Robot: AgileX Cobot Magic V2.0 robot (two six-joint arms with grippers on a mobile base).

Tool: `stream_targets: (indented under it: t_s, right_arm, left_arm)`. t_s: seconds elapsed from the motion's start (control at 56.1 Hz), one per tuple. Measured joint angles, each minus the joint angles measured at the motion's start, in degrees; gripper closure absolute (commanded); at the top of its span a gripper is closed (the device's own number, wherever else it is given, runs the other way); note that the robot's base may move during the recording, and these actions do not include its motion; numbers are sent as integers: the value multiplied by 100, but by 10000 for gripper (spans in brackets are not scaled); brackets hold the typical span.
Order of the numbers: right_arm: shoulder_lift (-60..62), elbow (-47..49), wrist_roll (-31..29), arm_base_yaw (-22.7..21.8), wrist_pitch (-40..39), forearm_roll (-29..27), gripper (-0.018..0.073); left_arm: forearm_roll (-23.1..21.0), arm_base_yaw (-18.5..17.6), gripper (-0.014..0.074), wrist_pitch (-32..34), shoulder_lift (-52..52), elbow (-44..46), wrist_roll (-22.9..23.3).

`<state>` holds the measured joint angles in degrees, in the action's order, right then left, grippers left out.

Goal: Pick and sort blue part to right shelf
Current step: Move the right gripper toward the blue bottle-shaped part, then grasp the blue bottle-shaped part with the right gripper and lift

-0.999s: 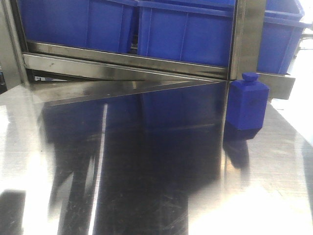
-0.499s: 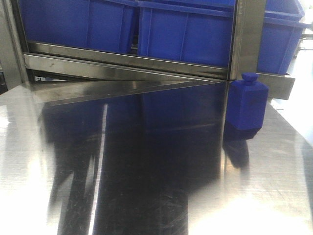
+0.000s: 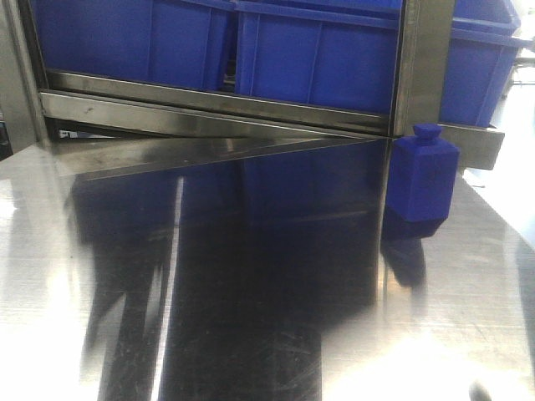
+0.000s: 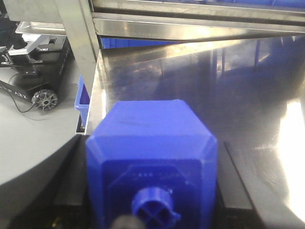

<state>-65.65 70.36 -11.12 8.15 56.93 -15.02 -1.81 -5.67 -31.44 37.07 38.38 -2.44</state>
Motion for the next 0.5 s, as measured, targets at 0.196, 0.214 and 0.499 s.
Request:
stream_targets:
  t_s: [0.196,0.214,0.499]
  right_arm:
    - [-957,431,-482,307,135,-186,-60]
    - [-1065,467,-498,351,135,-186,-60]
    - [-2498,900,-528,515,201,129,-60]
  left_arm:
    - [0,0,265,10,0,0,-2]
    - [0,0,265,10,0,0,-2]
    - [-4,0,265,21,0,0,-2]
